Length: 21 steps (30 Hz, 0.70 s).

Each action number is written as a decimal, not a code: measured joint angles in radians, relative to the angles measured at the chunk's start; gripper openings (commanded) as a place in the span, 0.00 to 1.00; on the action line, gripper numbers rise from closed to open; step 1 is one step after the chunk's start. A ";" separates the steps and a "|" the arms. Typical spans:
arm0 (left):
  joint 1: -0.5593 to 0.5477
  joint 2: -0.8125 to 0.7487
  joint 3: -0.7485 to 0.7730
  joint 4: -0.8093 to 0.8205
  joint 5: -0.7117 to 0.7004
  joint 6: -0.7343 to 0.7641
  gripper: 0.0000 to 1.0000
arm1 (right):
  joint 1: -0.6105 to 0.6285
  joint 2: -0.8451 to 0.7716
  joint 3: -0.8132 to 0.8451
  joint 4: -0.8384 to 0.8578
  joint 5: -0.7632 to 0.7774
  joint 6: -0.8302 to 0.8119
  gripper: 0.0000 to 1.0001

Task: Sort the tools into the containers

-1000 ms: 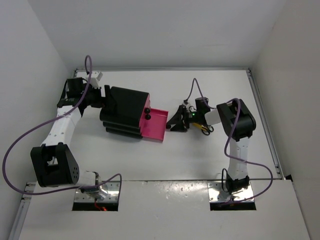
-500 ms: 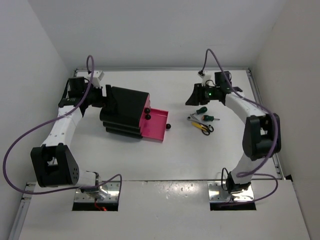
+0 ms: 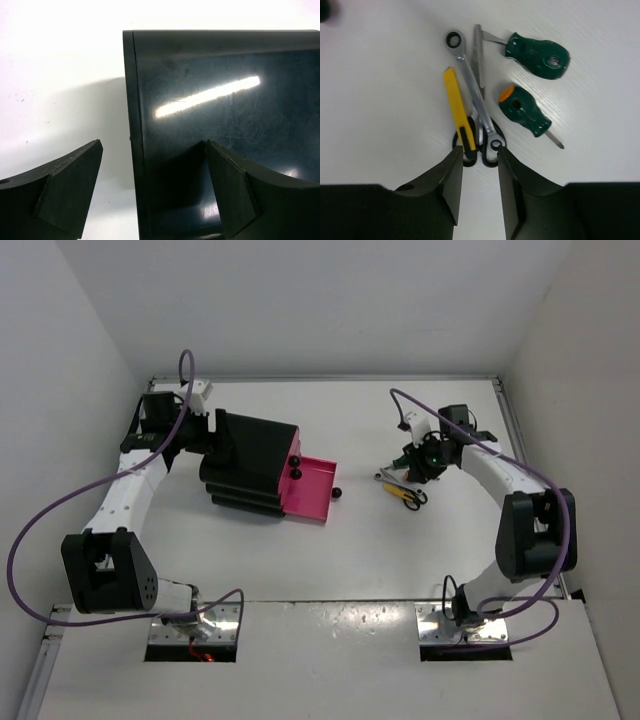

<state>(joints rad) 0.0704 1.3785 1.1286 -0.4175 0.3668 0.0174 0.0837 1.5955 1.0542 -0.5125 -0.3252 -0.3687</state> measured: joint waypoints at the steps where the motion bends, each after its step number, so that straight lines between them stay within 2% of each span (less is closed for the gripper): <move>1: 0.000 0.000 0.000 0.000 -0.001 0.000 0.89 | -0.006 0.000 -0.001 0.003 0.010 -0.011 0.41; 10: -0.005 -0.004 0.000 -0.002 -0.015 0.000 0.89 | -0.058 0.078 0.005 0.059 0.046 -0.103 0.50; 21: -0.011 0.001 0.004 0.000 -0.026 0.001 0.89 | -0.082 0.266 0.117 0.062 0.030 -0.161 0.51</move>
<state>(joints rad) 0.0593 1.3796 1.1324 -0.4179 0.3408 0.0181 0.0013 1.8610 1.1713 -0.4507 -0.2955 -0.5297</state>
